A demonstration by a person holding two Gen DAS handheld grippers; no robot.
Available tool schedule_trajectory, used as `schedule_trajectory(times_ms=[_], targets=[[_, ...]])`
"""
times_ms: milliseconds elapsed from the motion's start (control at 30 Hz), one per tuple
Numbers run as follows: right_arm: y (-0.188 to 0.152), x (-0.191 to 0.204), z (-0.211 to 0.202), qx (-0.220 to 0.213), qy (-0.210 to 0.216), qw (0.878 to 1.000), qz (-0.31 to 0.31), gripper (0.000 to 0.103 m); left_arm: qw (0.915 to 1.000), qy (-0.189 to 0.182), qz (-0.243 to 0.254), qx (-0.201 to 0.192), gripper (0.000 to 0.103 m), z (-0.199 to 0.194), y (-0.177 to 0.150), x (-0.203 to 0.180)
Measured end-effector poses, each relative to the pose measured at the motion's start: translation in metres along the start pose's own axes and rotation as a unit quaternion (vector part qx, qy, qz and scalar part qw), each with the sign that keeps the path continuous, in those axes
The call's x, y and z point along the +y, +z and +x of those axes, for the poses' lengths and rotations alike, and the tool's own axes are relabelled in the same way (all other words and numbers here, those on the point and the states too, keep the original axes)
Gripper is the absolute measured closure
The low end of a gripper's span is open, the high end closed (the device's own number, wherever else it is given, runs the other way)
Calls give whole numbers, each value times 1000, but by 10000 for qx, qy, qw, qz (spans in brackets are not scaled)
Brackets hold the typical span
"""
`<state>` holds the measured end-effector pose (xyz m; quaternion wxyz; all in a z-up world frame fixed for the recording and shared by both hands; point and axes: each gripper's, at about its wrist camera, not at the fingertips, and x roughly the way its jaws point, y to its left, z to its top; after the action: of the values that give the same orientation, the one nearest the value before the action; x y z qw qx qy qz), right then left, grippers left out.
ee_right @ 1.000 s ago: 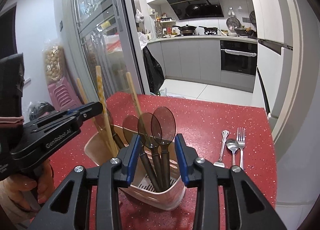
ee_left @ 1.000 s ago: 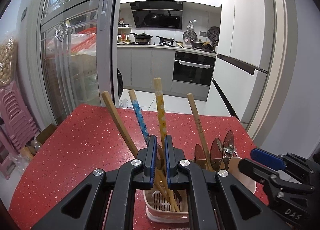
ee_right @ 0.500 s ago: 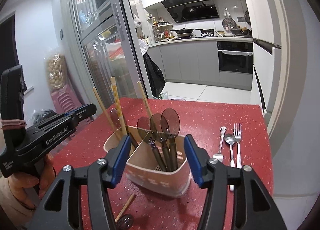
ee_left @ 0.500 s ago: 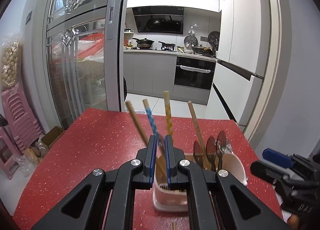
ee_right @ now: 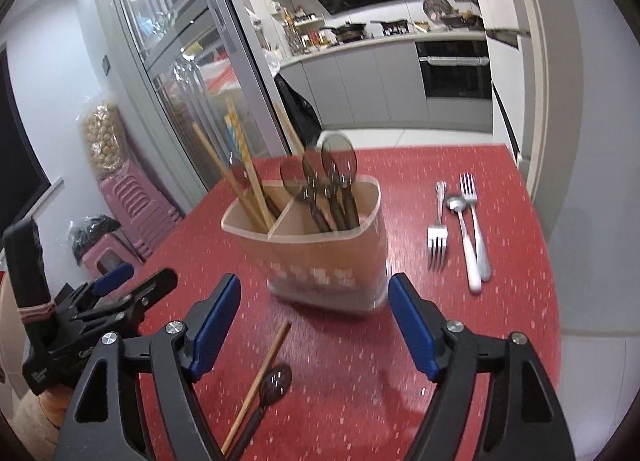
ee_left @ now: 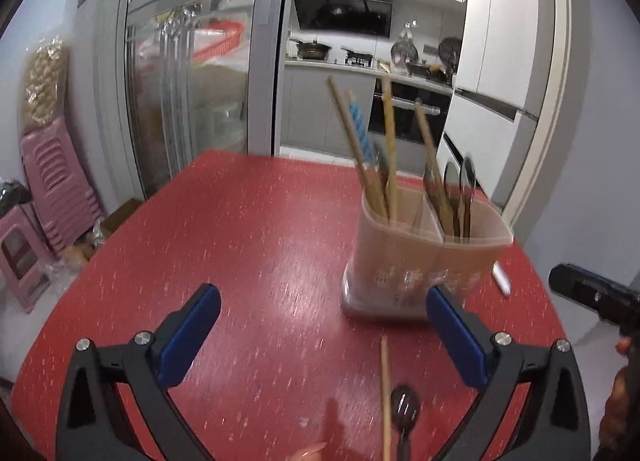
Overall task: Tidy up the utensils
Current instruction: 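Open both tools and move them back over the remaining utensils, then grasp the last dark-handled spoon with the right tool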
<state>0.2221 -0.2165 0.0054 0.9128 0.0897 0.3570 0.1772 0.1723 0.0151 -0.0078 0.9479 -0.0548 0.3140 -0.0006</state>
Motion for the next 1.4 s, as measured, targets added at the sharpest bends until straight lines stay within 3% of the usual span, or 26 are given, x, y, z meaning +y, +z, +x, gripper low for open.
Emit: schedule_trajectory(times_ms=[267, 500, 733, 1100, 1267, 1300, 1367, 1400], targets=[[-53, 10, 26, 989, -146, 9946, 273, 24, 9971, 334, -112, 668, 0, 9, -61, 30], [-89, 42, 61, 1855, -525, 9812, 86, 25, 9949, 465, -328, 833, 0, 10, -76, 54], [-106, 59, 79, 2348, -972, 9672, 36, 52, 9960, 332, -396, 732, 0, -1, -78, 67], [-108, 85, 100, 2733, -1505, 9495, -337, 57, 9968, 220, -424, 647, 0, -3, -78, 76], [-108, 97, 106, 2822, -1533, 9454, -561, 66, 9963, 199, -490, 678, 0, -3, -77, 81], [-108, 98, 106, 2852, -1518, 9448, -550, 69, 9963, 175, -487, 684, 0, -3, -77, 81], [-107, 98, 106, 2907, -1439, 9444, -537, 87, 9963, 103, -470, 709, 0, -2, -75, 81], [-105, 98, 107, 2921, -1412, 9445, -517, 89, 9962, 80, -461, 730, 0, -2, -74, 80]])
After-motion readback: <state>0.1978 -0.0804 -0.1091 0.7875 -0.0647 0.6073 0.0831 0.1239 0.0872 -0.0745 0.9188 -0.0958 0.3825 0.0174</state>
